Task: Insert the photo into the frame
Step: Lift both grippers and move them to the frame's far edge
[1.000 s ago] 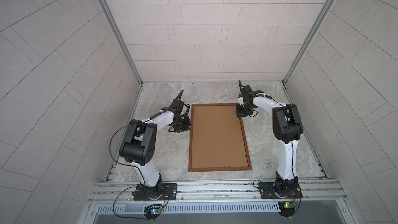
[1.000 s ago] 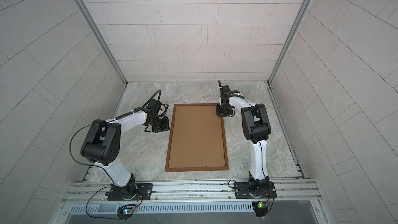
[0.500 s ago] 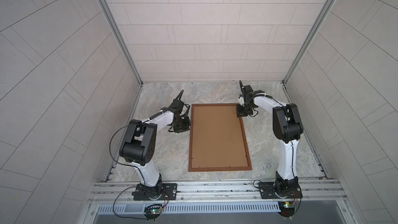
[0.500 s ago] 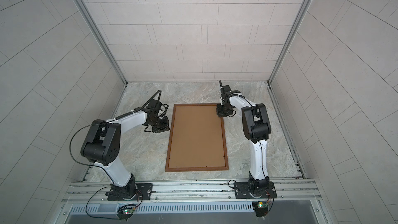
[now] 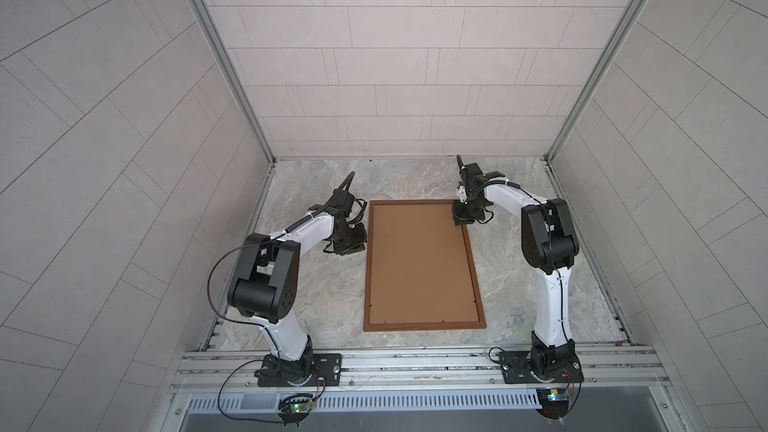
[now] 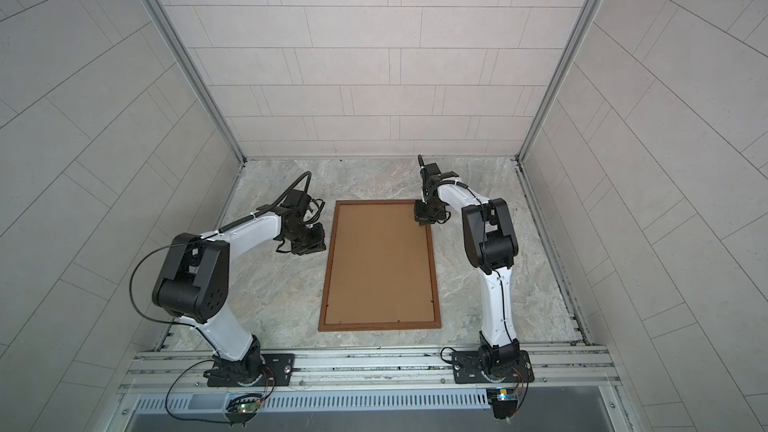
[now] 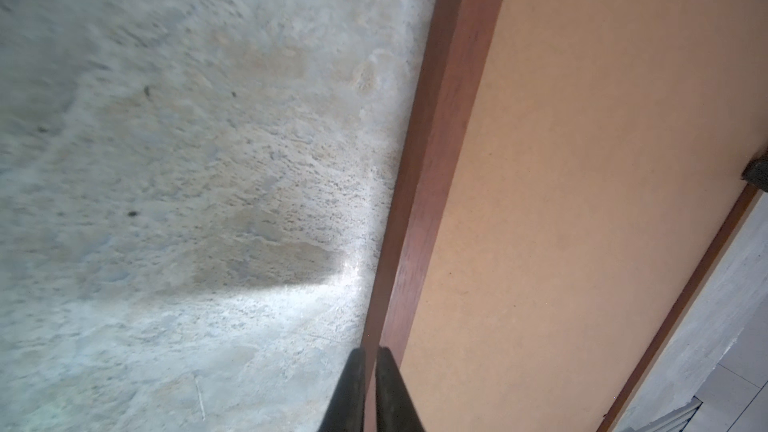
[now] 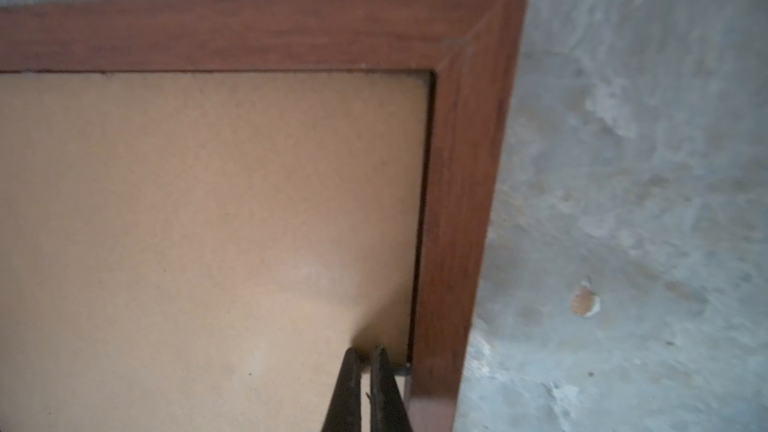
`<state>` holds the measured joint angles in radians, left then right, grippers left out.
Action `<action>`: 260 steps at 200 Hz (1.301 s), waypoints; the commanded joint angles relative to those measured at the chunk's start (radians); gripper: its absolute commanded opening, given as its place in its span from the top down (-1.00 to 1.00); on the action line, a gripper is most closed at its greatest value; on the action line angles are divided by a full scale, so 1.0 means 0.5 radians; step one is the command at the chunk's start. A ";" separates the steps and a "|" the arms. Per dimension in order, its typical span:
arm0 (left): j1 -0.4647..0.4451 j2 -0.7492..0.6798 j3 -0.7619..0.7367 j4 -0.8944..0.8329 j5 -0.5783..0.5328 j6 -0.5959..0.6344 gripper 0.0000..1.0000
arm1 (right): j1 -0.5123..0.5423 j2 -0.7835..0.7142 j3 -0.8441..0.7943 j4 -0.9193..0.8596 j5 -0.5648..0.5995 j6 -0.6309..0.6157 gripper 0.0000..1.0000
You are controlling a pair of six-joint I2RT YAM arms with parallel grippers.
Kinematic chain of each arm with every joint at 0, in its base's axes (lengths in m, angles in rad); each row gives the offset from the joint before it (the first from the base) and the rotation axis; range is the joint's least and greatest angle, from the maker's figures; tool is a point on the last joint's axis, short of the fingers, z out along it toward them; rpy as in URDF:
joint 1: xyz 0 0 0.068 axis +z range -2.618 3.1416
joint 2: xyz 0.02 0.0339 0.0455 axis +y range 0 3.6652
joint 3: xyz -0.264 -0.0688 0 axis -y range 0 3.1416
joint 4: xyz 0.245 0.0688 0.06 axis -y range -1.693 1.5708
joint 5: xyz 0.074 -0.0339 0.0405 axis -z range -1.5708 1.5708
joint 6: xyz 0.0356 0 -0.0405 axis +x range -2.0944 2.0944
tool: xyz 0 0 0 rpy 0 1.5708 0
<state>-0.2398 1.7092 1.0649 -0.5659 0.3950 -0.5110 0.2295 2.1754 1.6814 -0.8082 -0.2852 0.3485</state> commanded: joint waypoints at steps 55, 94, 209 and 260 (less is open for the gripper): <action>0.018 -0.095 0.075 -0.090 0.003 0.074 0.74 | 0.048 0.099 -0.038 -0.074 0.061 0.019 1.00; 0.028 -0.106 0.252 -0.113 0.014 0.142 0.74 | 0.060 -0.213 0.135 -0.156 0.014 -0.043 1.00; -0.062 1.111 1.996 -0.687 -0.074 0.324 0.87 | 0.035 -1.083 -0.995 0.464 -0.156 0.128 0.83; -0.141 1.453 2.376 -0.818 -0.113 0.384 0.90 | 0.074 -1.082 -1.078 0.518 -0.233 0.132 0.89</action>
<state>-0.2859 2.4042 2.1818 -0.8951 0.3641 -0.3565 0.2573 1.6402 1.1397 -0.5850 -0.3702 0.4061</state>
